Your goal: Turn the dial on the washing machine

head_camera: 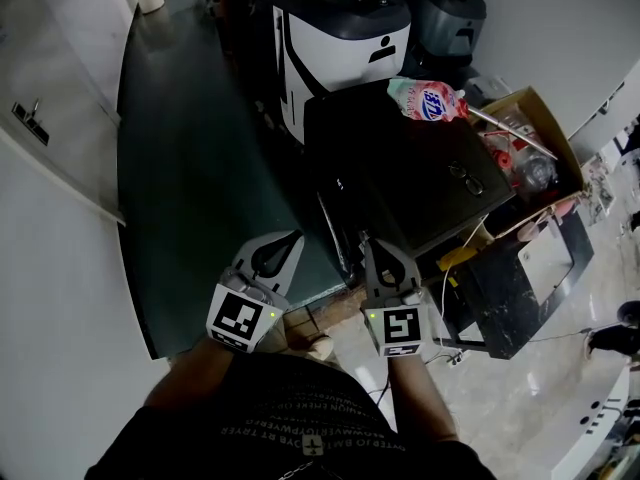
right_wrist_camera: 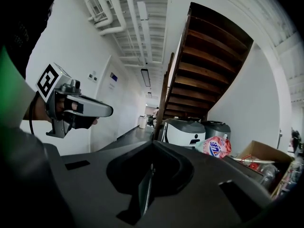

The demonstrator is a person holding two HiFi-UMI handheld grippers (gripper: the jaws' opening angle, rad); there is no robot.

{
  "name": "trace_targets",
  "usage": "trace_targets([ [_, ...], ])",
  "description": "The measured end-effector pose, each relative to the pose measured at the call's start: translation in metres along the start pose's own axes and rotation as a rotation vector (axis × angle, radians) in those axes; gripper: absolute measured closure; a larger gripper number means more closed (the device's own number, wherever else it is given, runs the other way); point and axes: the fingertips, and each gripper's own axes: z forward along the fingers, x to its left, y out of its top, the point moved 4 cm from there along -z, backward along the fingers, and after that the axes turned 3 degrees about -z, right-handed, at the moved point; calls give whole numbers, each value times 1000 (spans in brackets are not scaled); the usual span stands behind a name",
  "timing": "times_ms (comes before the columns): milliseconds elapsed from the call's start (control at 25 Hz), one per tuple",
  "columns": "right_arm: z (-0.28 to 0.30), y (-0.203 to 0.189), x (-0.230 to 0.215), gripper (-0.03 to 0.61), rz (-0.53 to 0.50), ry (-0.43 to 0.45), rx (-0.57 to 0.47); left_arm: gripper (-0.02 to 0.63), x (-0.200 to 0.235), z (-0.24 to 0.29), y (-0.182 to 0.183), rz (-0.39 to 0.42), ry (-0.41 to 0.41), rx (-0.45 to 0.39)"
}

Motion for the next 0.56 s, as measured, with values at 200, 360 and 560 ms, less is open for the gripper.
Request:
trace_targets([
  [200, -6, -1, 1, 581, 14, 6, 0, 611, -9, -2, 5, 18, -7, 6],
  [360, -10, 0, 0, 581, 18, 9, -1, 611, -15, 2, 12, 28, -17, -6],
  [560, -14, -4, -4, 581, 4, 21, 5, 611, -28, 9, 10, 29, -34, 1],
])
